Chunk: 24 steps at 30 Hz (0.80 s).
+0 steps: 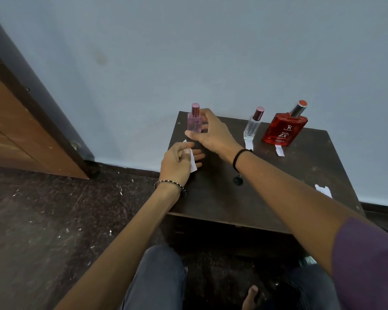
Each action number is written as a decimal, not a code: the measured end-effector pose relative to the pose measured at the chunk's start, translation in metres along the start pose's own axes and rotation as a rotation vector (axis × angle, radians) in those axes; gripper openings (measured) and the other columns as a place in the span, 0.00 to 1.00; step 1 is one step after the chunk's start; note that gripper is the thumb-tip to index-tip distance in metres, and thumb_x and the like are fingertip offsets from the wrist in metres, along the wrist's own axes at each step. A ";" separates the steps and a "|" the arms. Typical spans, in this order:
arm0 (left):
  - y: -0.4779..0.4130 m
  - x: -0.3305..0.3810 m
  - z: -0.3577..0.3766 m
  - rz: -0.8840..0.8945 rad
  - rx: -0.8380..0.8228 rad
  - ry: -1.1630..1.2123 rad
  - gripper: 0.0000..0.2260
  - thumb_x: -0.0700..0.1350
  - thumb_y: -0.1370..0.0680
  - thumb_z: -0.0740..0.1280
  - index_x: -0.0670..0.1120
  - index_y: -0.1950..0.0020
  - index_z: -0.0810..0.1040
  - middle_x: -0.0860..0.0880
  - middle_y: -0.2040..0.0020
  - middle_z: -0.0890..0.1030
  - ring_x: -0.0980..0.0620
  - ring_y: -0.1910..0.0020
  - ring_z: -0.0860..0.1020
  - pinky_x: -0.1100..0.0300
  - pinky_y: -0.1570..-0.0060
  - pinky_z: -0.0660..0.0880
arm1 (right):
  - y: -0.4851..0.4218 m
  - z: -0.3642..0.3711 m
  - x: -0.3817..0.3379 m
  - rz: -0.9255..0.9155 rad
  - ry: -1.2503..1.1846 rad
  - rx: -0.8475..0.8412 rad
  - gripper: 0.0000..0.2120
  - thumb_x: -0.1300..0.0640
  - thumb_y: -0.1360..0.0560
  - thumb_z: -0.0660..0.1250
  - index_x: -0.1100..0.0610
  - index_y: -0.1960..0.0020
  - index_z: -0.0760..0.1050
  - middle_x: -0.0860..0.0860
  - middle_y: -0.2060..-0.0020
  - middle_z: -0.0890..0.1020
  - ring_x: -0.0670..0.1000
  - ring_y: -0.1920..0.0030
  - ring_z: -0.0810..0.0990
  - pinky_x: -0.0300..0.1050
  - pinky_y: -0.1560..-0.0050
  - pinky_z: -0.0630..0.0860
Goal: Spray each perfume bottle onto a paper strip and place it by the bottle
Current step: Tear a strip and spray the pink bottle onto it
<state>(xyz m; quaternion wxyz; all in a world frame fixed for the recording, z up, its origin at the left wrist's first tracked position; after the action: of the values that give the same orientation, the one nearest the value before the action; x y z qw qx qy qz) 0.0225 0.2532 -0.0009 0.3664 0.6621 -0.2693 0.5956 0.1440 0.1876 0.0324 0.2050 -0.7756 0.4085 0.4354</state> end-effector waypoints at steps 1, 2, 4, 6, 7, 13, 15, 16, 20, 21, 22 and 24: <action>0.000 0.000 -0.001 -0.010 -0.006 0.005 0.11 0.36 0.16 0.57 0.40 0.38 0.76 0.45 0.51 0.84 0.56 0.54 0.85 0.67 0.60 0.81 | -0.002 0.002 0.001 -0.001 -0.007 0.010 0.26 0.53 0.25 0.75 0.54 0.31 0.70 0.51 0.35 0.79 0.48 0.43 0.79 0.45 0.39 0.75; 0.000 0.000 -0.002 -0.023 -0.009 0.015 0.11 0.37 0.16 0.57 0.40 0.38 0.77 0.46 0.52 0.84 0.57 0.55 0.85 0.66 0.59 0.81 | -0.004 0.002 0.001 0.002 -0.023 0.028 0.23 0.53 0.25 0.75 0.55 0.33 0.72 0.52 0.37 0.81 0.49 0.46 0.81 0.49 0.38 0.77; 0.002 -0.002 -0.003 -0.047 -0.009 0.040 0.11 0.37 0.16 0.59 0.41 0.38 0.78 0.46 0.51 0.85 0.56 0.54 0.85 0.61 0.55 0.83 | -0.003 0.000 0.004 0.007 -0.035 0.049 0.19 0.52 0.25 0.74 0.57 0.37 0.74 0.53 0.41 0.83 0.50 0.50 0.82 0.51 0.39 0.79; 0.004 -0.005 -0.005 -0.056 -0.009 0.039 0.11 0.37 0.17 0.60 0.41 0.38 0.79 0.45 0.47 0.85 0.55 0.53 0.86 0.58 0.50 0.83 | 0.005 -0.004 0.006 0.000 0.005 0.037 0.19 0.51 0.24 0.74 0.58 0.37 0.75 0.52 0.42 0.84 0.49 0.48 0.82 0.39 0.45 0.78; 0.005 -0.007 -0.006 -0.054 -0.008 0.034 0.11 0.37 0.17 0.61 0.41 0.38 0.80 0.45 0.46 0.85 0.55 0.53 0.86 0.57 0.48 0.82 | 0.013 -0.007 0.007 -0.007 0.011 0.039 0.19 0.51 0.23 0.73 0.57 0.37 0.75 0.51 0.43 0.84 0.47 0.48 0.82 0.33 0.49 0.75; 0.026 -0.006 0.001 -0.033 -0.014 -0.018 0.12 0.35 0.19 0.62 0.39 0.38 0.80 0.42 0.45 0.85 0.51 0.50 0.86 0.58 0.45 0.81 | 0.081 -0.040 0.020 0.010 -0.176 0.050 0.15 0.46 0.20 0.67 0.55 0.39 0.73 0.49 0.44 0.81 0.49 0.45 0.82 0.43 0.44 0.79; 0.032 0.000 0.008 -0.024 -0.029 -0.029 0.12 0.36 0.19 0.63 0.41 0.40 0.82 0.45 0.46 0.86 0.52 0.51 0.86 0.54 0.42 0.81 | 0.103 -0.050 0.025 0.070 -0.375 0.023 0.14 0.49 0.19 0.66 0.55 0.37 0.72 0.54 0.42 0.80 0.56 0.45 0.85 0.54 0.45 0.83; 0.036 0.004 0.014 -0.013 -0.038 -0.034 0.11 0.37 0.20 0.64 0.43 0.42 0.83 0.47 0.48 0.86 0.53 0.51 0.86 0.52 0.41 0.80 | 0.114 -0.056 0.025 0.095 -0.455 0.016 0.14 0.51 0.19 0.66 0.55 0.35 0.72 0.56 0.42 0.80 0.57 0.47 0.86 0.54 0.48 0.84; 0.055 0.023 0.040 0.050 -0.099 -0.049 0.08 0.48 0.22 0.67 0.51 0.50 0.86 0.55 0.55 0.88 0.56 0.47 0.84 0.48 0.37 0.77 | 0.159 -0.078 0.032 0.157 -0.460 0.069 0.09 0.54 0.18 0.64 0.53 0.38 0.73 0.55 0.48 0.85 0.53 0.55 0.84 0.39 0.65 0.77; 0.060 0.026 0.050 0.052 -0.131 -0.041 0.09 0.52 0.22 0.68 0.51 0.52 0.87 0.55 0.55 0.88 0.56 0.46 0.84 0.48 0.36 0.76 | 0.170 -0.079 0.036 0.183 -0.471 0.073 0.07 0.54 0.18 0.64 0.52 0.41 0.74 0.55 0.49 0.86 0.52 0.56 0.83 0.36 0.68 0.75; 0.066 0.030 0.059 0.052 -0.168 -0.035 0.12 0.56 0.23 0.68 0.51 0.53 0.87 0.55 0.55 0.88 0.56 0.47 0.84 0.48 0.36 0.76 | 0.182 -0.079 0.038 0.204 -0.489 0.067 0.06 0.53 0.18 0.64 0.52 0.42 0.75 0.56 0.50 0.86 0.52 0.57 0.81 0.35 0.70 0.73; 0.077 0.035 0.077 0.048 -0.232 -0.055 0.19 0.65 0.26 0.68 0.50 0.57 0.86 0.54 0.55 0.87 0.55 0.50 0.84 0.51 0.36 0.75 | 0.205 -0.075 0.044 0.221 -0.528 0.041 0.09 0.51 0.18 0.65 0.54 0.42 0.76 0.57 0.52 0.86 0.52 0.61 0.78 0.37 0.71 0.69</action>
<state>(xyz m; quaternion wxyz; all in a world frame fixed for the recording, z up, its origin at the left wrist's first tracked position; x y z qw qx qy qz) 0.0114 0.1489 0.0445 0.4189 0.6246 -0.3622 0.5507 0.0286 -0.0021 0.0430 0.2714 -0.5818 0.4317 0.6336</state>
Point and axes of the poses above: each hand's wrist, its own y-axis away from the middle knuckle, its own z-axis out of the palm, x = y × z, the point moved 6 cm from there along -y, towards the middle knuckle
